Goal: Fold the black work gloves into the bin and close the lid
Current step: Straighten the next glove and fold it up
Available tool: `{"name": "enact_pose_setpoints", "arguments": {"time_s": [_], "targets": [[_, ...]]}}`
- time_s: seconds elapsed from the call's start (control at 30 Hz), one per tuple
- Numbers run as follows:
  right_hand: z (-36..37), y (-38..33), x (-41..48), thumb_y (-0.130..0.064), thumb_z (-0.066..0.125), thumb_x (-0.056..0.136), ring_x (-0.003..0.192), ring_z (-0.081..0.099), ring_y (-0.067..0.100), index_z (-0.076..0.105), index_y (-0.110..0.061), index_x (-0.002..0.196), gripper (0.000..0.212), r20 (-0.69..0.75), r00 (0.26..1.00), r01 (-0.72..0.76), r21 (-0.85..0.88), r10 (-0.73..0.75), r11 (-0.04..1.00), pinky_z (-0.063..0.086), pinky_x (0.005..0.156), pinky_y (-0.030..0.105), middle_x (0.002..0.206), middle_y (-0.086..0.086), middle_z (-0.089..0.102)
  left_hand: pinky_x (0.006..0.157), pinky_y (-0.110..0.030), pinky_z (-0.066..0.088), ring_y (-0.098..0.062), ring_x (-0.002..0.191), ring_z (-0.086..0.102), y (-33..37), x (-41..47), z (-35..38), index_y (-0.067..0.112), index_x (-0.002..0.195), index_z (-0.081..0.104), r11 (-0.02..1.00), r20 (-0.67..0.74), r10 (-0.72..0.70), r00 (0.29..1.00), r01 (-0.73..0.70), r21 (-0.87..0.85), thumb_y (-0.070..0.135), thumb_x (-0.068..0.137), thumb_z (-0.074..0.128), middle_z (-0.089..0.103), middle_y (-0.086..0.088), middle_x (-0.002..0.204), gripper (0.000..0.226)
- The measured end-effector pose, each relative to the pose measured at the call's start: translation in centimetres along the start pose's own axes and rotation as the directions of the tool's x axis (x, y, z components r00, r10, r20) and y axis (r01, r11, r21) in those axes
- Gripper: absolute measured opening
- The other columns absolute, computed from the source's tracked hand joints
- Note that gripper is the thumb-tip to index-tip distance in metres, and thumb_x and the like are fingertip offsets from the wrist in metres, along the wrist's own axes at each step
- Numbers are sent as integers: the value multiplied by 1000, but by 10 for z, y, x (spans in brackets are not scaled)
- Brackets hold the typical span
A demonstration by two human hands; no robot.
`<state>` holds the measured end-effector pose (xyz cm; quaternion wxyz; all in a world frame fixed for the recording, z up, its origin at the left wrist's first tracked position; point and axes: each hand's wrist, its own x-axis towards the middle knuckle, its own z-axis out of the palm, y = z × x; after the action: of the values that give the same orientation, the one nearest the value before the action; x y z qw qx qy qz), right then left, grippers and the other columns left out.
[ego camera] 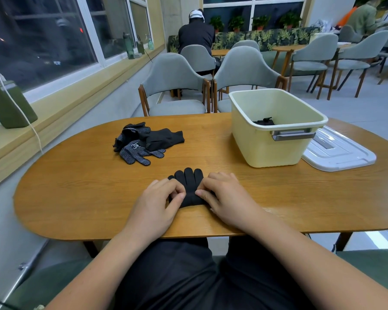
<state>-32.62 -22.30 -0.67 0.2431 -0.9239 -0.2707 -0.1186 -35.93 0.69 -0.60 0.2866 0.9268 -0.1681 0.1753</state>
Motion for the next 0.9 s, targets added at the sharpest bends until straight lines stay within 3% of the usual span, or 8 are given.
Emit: {"name": "enact_pose_setpoints", "arguments": {"time_s": [0.13,0.27,0.47,0.57,0.77,0.9], "targets": [[2,-6,2,-46,55,109,94,48,15,54,-31,99,18,-41,999,-19,-44,17,999,40,92,40,93,-14,58,78,-25,43,-7,97,53,-4,4,4,37,89,64,998,-12,-58,998,58,-7,34,103,65,58,18,90,14],[7,-7,4,-48,52,109,94,45,16,55,-29,96,24,-69,995,-72,-91,65,993,38,89,38,94,-11,55,79,-27,43,-6,98,51,-4,9,6,34,89,67,994,-16,-112,994,112,-15,38,102,65,54,15,92,14],[10,-12,11,-37,60,106,104,48,23,62,-19,98,19,-107,987,-130,-119,117,984,39,91,40,104,-2,51,80,-33,49,-12,94,53,3,4,5,29,102,70,986,-91,103,990,-90,139,23,100,71,61,19,97,6],[14,-14,13,-33,59,106,105,50,27,61,-17,102,17,-104,987,-135,-135,121,982,41,92,43,107,2,52,77,-37,45,-16,92,55,5,-2,4,27,102,73,953,-114,213,970,-180,242,26,100,73,63,15,95,2],[15,-14,16,-35,55,109,105,50,27,60,-18,106,18,-105,987,-138,-163,122,977,41,93,44,108,1,53,75,-34,44,-12,91,55,-1,-4,4,29,104,79,959,-100,187,977,-159,235,42,93,79,65,18,94,17],[12,-12,9,-36,52,110,95,51,26,58,-21,100,20,-183,983,-52,-237,8,970,39,83,41,99,-1,56,76,-37,48,-10,90,54,-4,1,5,29,104,80,975,-105,142,984,-121,186,43,97,76,66,18,95,16]]}}
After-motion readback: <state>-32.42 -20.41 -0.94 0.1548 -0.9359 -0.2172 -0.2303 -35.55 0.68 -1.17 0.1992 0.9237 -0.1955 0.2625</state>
